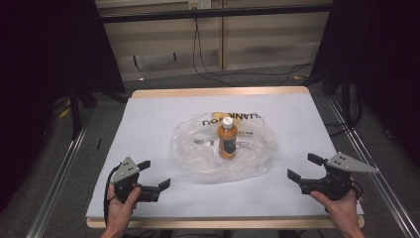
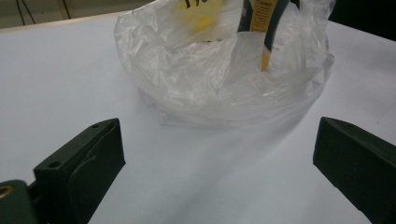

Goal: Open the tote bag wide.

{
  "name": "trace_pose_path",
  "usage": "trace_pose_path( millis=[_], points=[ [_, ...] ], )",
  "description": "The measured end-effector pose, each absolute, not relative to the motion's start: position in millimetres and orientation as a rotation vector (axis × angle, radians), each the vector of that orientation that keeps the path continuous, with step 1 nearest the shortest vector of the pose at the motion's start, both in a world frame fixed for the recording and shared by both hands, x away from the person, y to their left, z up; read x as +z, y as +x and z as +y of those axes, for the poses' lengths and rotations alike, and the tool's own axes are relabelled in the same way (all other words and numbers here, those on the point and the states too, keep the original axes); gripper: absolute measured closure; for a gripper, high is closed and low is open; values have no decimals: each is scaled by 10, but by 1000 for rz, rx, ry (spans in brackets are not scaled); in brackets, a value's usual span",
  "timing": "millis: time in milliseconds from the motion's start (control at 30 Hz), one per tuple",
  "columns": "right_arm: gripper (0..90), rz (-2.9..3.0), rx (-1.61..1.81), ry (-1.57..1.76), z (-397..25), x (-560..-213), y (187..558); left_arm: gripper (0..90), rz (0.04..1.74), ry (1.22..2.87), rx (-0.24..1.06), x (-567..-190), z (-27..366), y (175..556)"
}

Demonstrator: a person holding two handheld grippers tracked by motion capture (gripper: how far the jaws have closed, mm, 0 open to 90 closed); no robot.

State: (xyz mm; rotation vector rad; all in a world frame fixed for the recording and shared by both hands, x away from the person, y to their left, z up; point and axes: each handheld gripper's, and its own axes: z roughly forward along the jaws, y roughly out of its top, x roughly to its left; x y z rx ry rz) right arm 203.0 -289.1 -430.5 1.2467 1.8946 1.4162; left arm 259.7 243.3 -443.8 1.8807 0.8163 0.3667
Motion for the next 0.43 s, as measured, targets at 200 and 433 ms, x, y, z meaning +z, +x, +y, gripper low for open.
trace_pose_path(
  millis=[200, 433],
  points=[
    [49, 1846, 1416, 1260, -2910, -4388, 1901, 18, 837, 1865, 361, -4544, 2535, 2598],
    [47, 1855, 1389, 1263, -2893, -4460, 1913, 17, 743, 1882, 453, -4526, 2450, 2566]
  ],
)
